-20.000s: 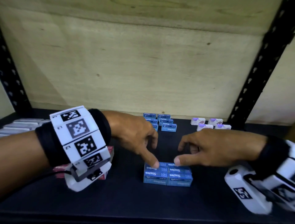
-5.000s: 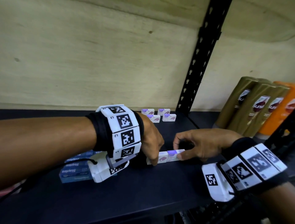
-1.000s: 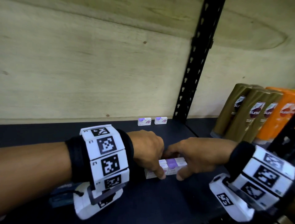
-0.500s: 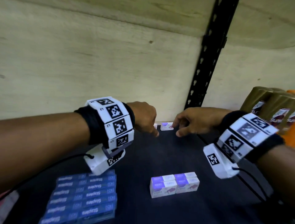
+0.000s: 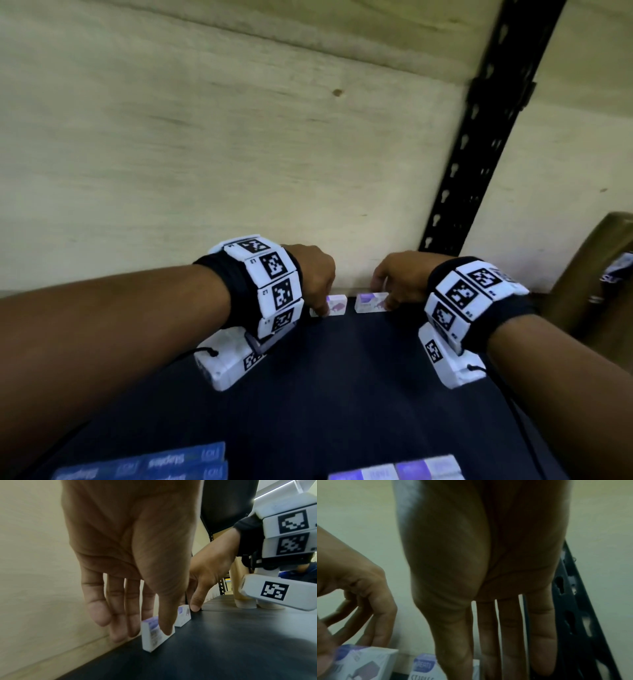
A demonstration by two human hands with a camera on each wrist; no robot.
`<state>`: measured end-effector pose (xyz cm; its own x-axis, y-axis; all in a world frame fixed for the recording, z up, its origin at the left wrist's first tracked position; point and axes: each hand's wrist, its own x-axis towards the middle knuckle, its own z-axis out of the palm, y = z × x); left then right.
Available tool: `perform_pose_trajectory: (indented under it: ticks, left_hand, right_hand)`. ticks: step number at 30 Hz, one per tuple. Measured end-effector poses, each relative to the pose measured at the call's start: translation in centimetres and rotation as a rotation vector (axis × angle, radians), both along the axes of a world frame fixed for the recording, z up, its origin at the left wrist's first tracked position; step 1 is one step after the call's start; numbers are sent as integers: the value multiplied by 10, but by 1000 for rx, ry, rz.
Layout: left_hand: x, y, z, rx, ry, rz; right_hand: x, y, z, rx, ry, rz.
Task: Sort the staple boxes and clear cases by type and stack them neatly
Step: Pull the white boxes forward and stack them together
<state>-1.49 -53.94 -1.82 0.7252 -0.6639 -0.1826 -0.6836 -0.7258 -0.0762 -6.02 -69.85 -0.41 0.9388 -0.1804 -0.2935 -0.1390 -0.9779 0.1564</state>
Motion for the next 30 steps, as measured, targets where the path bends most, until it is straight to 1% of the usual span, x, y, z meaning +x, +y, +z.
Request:
perform_pose_trajectory:
  ticks: [6, 10, 15, 19, 24, 30]
  left_hand:
    - [-3, -1, 1, 29, -35, -31]
    - [-17, 10, 6, 1, 13, -55]
    - [-49, 28, 12, -8, 80, -103]
    - [-78, 40, 12, 14, 110, -139]
    - [-102, 53, 9, 12, 160, -175]
    - [-117, 62, 11, 22, 317, -147]
  right_hand:
    - [0, 4, -3, -59, -11, 16]
    - [-18, 11, 3, -64, 7, 23]
    - [-52, 25, 14, -48, 50, 37]
    - [-82, 31, 14, 25, 71, 33]
    - [-119, 32, 12, 160, 114, 31]
    - [-148, 29, 13, 304, 214, 11]
